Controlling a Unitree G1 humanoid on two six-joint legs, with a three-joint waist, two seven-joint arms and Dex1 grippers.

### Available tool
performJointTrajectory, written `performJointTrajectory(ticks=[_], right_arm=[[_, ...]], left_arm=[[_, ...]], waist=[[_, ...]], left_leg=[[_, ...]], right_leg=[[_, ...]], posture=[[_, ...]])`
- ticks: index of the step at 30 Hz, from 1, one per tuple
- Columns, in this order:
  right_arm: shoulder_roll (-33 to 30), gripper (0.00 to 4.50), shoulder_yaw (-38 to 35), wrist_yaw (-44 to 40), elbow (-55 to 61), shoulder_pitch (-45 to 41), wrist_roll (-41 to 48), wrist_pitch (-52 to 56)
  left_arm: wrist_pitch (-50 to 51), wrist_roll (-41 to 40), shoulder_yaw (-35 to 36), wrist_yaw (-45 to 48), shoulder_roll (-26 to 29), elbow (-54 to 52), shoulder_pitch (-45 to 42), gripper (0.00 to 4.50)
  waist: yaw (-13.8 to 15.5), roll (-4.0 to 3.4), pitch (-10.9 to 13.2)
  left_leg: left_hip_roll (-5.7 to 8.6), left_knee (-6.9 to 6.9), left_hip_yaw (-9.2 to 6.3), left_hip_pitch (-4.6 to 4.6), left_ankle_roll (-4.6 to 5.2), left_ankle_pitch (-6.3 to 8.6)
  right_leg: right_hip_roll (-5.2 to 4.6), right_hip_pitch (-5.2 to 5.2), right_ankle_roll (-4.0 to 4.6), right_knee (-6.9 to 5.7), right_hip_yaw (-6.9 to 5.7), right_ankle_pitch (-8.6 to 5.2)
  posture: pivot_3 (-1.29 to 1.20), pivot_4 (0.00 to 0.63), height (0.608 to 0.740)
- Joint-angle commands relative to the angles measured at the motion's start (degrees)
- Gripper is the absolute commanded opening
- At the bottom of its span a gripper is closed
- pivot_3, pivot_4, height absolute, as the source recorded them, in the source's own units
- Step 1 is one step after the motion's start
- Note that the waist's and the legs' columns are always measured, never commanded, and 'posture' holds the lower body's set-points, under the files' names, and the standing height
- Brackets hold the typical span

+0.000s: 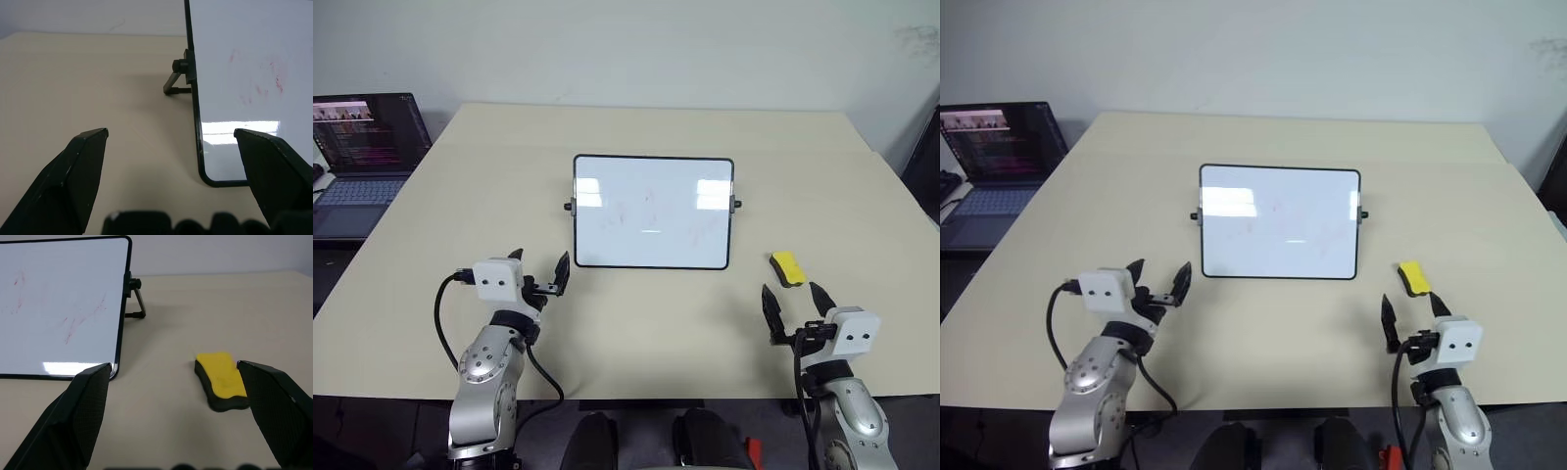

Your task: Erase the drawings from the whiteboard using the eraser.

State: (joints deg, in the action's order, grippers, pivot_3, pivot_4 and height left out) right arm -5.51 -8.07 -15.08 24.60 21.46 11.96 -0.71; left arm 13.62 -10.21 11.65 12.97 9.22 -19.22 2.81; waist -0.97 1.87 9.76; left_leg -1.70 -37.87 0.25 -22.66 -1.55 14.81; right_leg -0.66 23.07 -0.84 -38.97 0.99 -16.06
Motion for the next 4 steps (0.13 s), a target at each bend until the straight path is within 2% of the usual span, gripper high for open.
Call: performJointTrajectory(ticks=[1, 4], right_arm=[[0.2, 4.48, 0.2, 0.8, 4.0, 2.6, 0.2, -0.7], [-1.2, 4.48, -0.3, 0.4, 4.4, 3.6, 0.8, 1.0]], left_arm=[[-0.5, 0.3, 0.5, -1.9, -0.3, -2.2, 1.5, 4.5], [-0.8, 1.4, 0.5, -5.6, -1.9, -2.6, 1.7, 4.5]], waist=[[0.0, 0.0, 0.0], [0.1, 0.0, 0.0]], left_leg=[[-0.01, 0.01, -0.01, 0.0, 0.0, 0.0], [-0.02, 0.0, -0.01, -0.05, 0.0, 0.01]], right_leg=[[0.0, 0.0, 0.01, 0.0, 0.0, -0.01], [0.0, 0.04, 0.02, 0.0, 0.0, -0.02]], posture=[[0.0, 0.15, 0.74], [0.0, 0.15, 0.74]])
